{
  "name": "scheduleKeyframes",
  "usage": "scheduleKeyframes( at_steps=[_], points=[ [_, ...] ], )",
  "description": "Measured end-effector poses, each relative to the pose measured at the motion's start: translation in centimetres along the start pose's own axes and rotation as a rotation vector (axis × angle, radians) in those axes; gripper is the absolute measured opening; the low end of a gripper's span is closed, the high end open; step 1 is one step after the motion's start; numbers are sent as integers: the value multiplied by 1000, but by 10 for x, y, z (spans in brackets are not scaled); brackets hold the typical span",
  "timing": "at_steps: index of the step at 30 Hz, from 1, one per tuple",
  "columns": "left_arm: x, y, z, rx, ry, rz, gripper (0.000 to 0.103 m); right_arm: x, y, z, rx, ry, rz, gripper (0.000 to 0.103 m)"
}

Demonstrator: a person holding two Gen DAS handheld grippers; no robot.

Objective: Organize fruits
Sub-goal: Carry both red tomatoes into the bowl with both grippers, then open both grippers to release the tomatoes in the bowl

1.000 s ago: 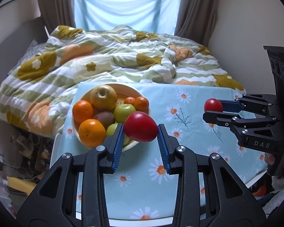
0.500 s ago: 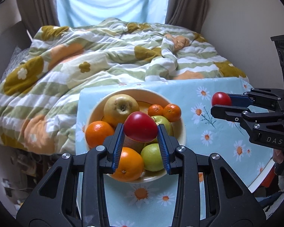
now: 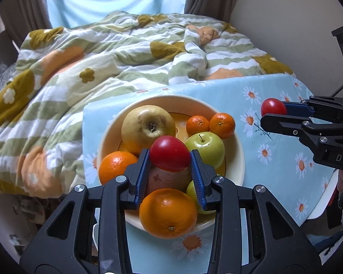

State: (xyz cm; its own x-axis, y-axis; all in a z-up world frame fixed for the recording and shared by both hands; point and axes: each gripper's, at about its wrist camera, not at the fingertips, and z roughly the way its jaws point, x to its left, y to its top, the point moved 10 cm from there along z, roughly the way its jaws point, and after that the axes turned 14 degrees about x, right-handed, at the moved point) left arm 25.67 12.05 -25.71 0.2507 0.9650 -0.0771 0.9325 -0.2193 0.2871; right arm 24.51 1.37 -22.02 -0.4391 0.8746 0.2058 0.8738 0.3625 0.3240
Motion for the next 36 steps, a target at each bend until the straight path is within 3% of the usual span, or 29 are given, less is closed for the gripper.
scheduleKeyframes(
  at_steps=[5,7,8,9,22,36],
  points=[
    [0,0,-1,-4,8,23,43,-1,2,-2,-7,-11,18,29],
    [-2,0,-4,-7,0,34,61,-1,2,-2,-9,-11,21,29],
    [-3,-1,-5,-8,-1,36,101,-1,3,-3,-10,-10,22,29],
    [-3,-1,-8,-25,-3,36,103,-1,3,-3,-9,-8,20,29],
    [17,-23,-31,-38,13,-42,103,25,25,-1,-21,17,-57,29],
    [41,-47,-27,-22,23,-111,103,45,47,48,13,98,-113,29]
  ],
)
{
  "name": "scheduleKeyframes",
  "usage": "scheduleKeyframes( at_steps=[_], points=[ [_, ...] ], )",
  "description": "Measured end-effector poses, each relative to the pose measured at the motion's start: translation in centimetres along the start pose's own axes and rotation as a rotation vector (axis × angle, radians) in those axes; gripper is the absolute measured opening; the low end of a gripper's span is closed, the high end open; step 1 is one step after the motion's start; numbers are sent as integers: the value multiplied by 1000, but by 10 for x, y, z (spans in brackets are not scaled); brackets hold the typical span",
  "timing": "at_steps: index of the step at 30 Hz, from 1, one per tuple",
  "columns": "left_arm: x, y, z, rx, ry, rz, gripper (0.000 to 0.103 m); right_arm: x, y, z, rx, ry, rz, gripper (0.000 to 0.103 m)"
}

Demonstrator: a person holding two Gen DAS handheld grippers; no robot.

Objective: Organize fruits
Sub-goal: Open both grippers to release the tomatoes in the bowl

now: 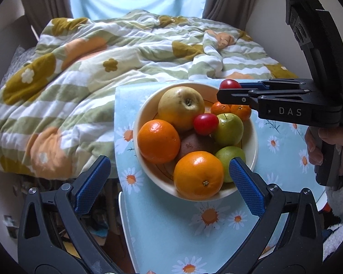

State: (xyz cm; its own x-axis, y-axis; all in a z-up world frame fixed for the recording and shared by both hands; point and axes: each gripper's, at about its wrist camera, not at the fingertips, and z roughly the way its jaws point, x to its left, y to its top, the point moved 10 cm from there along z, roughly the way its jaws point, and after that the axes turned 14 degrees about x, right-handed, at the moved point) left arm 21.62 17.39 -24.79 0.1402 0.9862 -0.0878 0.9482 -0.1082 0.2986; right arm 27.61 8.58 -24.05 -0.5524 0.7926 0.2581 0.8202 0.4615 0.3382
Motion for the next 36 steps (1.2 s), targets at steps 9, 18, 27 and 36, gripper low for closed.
scheduleKeyframes(
  at_steps=[9,18,27,36],
  points=[
    [5,-6,1,2,7,-5,103,-2,0,6,-6,0,22,54],
    [1,-12,-1,2,29,-5,103,-5,-6,-5,-37,-10,31,90],
    [-26,-12,-39,-52,58,-9,103,-10,-25,-59,-79,-42,42,90],
    [-84,-10,-107,-141,72,-11,103,-27,-72,-165,-174,-173,110,90]
  ],
)
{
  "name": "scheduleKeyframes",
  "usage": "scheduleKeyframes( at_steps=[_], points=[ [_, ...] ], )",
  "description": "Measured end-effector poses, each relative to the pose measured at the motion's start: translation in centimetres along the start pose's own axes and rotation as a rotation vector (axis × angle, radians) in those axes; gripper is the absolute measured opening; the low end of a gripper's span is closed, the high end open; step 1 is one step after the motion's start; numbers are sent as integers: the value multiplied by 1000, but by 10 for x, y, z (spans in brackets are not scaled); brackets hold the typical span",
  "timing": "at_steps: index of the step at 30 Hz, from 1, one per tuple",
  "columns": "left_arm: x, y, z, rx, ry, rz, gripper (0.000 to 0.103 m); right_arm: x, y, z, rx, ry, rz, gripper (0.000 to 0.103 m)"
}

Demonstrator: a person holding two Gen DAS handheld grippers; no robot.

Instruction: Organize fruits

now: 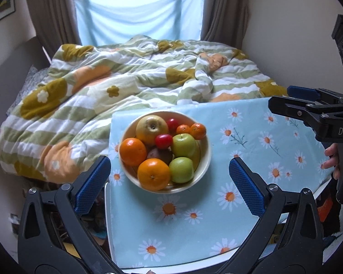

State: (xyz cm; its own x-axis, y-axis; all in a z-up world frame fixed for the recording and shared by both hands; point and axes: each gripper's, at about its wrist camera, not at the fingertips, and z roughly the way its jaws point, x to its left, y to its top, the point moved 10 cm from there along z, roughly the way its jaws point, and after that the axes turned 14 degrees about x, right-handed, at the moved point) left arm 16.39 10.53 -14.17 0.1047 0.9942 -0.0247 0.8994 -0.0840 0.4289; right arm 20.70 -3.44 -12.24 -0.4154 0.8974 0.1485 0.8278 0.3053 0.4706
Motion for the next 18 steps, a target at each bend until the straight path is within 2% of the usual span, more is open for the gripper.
scheduleKeyframes(
  at_steps=[4,6,11,18],
  points=[
    [-21,-1,-25,-35,8,-28,103,-28,-20,-43,-41,-74,77,91],
    [-31,-3,-35,-53,6,-37,103,-40,-32,-59,-53,-101,119,103],
    [-52,-10,-54,-86,4,-58,103,-61,-65,-89,-65,-190,174,103],
    [-64,-25,-68,-118,41,-83,103,-77,-96,-102,-62,-263,219,103]
  ],
)
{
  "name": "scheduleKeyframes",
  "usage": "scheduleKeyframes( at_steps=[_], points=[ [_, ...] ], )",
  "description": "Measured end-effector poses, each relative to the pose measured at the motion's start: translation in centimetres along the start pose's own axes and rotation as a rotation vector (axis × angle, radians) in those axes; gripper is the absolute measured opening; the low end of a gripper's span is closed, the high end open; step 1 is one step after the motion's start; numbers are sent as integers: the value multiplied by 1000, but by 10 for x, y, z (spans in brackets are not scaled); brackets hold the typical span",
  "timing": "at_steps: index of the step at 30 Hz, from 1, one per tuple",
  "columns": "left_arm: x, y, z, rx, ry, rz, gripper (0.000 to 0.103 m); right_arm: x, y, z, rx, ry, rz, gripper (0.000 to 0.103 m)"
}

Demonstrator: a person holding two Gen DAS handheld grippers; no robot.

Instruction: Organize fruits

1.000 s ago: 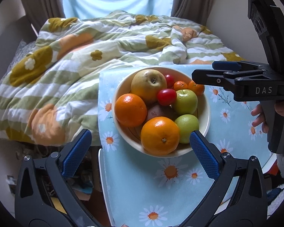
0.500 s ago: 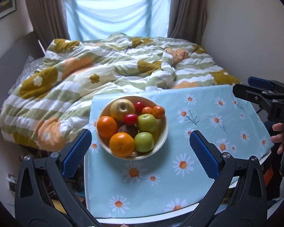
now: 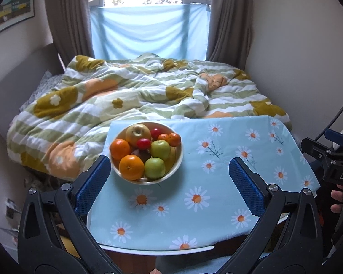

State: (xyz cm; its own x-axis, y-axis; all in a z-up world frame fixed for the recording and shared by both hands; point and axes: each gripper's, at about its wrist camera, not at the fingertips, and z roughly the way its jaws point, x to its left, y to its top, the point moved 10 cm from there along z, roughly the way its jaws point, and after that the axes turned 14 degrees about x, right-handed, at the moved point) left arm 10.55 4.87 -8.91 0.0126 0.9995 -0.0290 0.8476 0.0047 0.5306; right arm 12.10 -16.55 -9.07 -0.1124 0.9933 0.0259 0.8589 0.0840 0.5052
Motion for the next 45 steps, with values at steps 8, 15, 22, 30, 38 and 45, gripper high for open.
scheduleKeyframes(
  at_steps=[8,15,22,30,38,45],
  points=[
    [-5,-3,-8,-18,14,2,103,-11,-9,-2,1,7,21,103],
    [-7,-2,-10,-22,20,4,103,-13,-9,-3,-5,9,22,103],
    [-8,0,-14,-26,24,6,103,-16,-6,-5,-8,7,26,103],
    [-9,2,-16,-25,18,6,103,-19,-4,-6,-8,2,25,103],
    [-9,1,-16,-24,18,5,103,-19,-5,-6,-9,1,24,103],
    [-9,1,-16,-25,18,4,103,-18,-5,-6,-9,2,24,103]
  ],
)
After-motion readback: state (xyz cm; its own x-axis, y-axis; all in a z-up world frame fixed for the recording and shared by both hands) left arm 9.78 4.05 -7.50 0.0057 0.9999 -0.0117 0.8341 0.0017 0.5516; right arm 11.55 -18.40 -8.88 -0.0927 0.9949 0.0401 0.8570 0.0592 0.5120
